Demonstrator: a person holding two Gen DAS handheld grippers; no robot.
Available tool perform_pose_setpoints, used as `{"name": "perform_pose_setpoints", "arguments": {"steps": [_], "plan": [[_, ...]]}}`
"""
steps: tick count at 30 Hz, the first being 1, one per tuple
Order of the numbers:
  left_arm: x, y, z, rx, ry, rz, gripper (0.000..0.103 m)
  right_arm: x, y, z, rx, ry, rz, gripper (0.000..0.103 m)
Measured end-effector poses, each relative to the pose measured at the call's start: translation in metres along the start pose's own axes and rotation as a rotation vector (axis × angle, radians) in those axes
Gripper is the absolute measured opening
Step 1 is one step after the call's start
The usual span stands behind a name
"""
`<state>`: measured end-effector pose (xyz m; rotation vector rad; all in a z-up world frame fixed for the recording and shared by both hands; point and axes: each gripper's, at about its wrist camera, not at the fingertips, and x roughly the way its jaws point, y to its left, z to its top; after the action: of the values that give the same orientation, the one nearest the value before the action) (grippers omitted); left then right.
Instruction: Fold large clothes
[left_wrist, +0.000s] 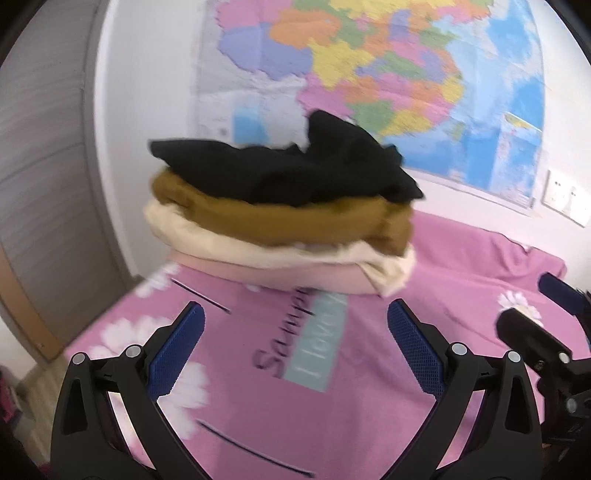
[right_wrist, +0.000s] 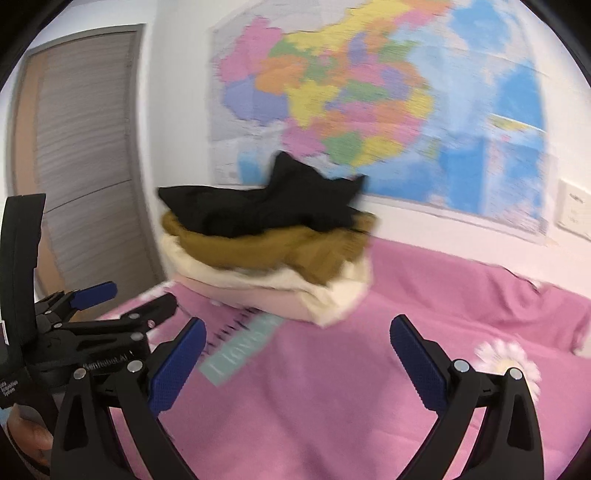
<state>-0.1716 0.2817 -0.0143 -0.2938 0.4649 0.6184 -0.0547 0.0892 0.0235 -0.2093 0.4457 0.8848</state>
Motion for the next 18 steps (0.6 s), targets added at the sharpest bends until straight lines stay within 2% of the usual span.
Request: {"name": "perform_pose_setpoints", "arguments": {"steps": [2, 5, 9, 14, 18], "plan": [[0.015, -0.018, -0.009, 0.001, 0.057, -0.073, 0.098, -0.004, -0.019, -0.013, 0.019, 0.029, -0.070, 0.097], [0.037, -0.051, -0.022, 0.023, 0.123, -0.127, 0.098, -0.009, -0.058, -0.041, 0.095, 0.097, -0.194, 0.097], [0.067, -0.108, -0.041, 0.127, 0.205, -0.186, 0.098, -0.004, -0.107, -0.078, 0.188, 0.227, -0.335, 0.097], [0.091, -0.166, -0.062, 0.262, 0.257, -0.209, 0.098, 0.002, -0.148, -0.102, 0.276, 0.309, -0.446, 0.097], [0.101, -0.193, -0.073, 0.328, 0.280, -0.206, 0.098, 0.008, -0.164, -0.112, 0.310, 0.352, -0.493, 0.097]]}}
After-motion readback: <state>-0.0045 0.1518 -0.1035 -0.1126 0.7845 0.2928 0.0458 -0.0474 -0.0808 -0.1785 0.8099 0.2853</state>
